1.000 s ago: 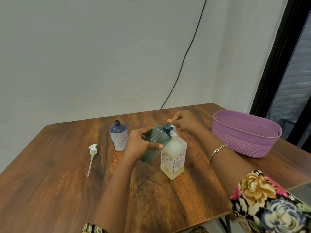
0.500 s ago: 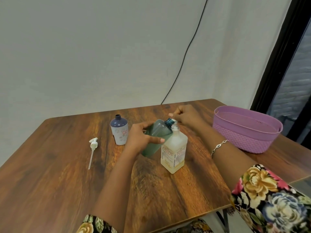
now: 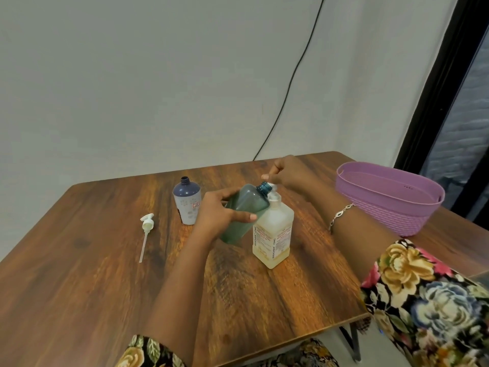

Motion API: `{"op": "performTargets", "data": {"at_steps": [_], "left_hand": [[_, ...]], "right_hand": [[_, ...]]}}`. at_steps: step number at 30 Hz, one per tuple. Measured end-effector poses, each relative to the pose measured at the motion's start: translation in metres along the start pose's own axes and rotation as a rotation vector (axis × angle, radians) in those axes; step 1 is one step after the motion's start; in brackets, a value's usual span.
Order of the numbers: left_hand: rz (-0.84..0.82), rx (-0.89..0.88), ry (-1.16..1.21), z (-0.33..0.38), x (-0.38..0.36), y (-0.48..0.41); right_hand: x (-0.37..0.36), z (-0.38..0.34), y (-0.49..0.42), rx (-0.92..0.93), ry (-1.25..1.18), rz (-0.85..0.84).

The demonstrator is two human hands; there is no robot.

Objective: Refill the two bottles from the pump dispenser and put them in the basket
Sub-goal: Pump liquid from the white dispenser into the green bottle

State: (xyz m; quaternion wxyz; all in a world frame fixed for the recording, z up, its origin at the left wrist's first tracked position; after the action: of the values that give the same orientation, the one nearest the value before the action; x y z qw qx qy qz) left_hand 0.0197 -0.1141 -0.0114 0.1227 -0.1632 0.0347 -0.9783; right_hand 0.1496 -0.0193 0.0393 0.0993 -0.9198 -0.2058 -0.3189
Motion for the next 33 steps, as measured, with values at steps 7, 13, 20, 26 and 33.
{"op": "performTargets", "data": {"at_steps": [7, 13, 20, 26, 33], "left_hand": [[-0.022, 0.018, 0.04, -0.007, -0.009, 0.005], [-0.008, -0.018, -0.001, 0.004, -0.003, 0.001], [-0.004, 0.012, -0.008, -0.004, -0.005, 0.001], [-0.006, -0.023, -0.028, 0.008, -0.001, 0.001], [0.007, 0.0, -0.036, -0.002, -0.002, 0.0]], "right_hand": [[-0.002, 0.012, 0.002, 0.018, -0.072, 0.034], [0.005, 0.006, 0.002, 0.038, -0.139, 0.028], [-0.005, 0.023, -0.001, 0.033, -0.16, 0.034], [0.007, 0.004, -0.002, 0.042, -0.076, 0.036], [-0.004, 0.018, -0.002, 0.04, -0.038, 0.062]]}}
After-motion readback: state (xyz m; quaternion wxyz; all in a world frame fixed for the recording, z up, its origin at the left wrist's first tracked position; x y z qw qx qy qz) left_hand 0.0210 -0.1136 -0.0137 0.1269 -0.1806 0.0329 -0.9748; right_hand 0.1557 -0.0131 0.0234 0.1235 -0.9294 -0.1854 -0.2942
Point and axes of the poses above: each hand's wrist, its own y-axis away from the middle knuckle, its own x-axis out of the back of the hand, z = x × y, the point moved 8 cm from there along -y, towards the middle knuckle, and after that the axes turned 4 degrees about -z, right-handed, at the moved point
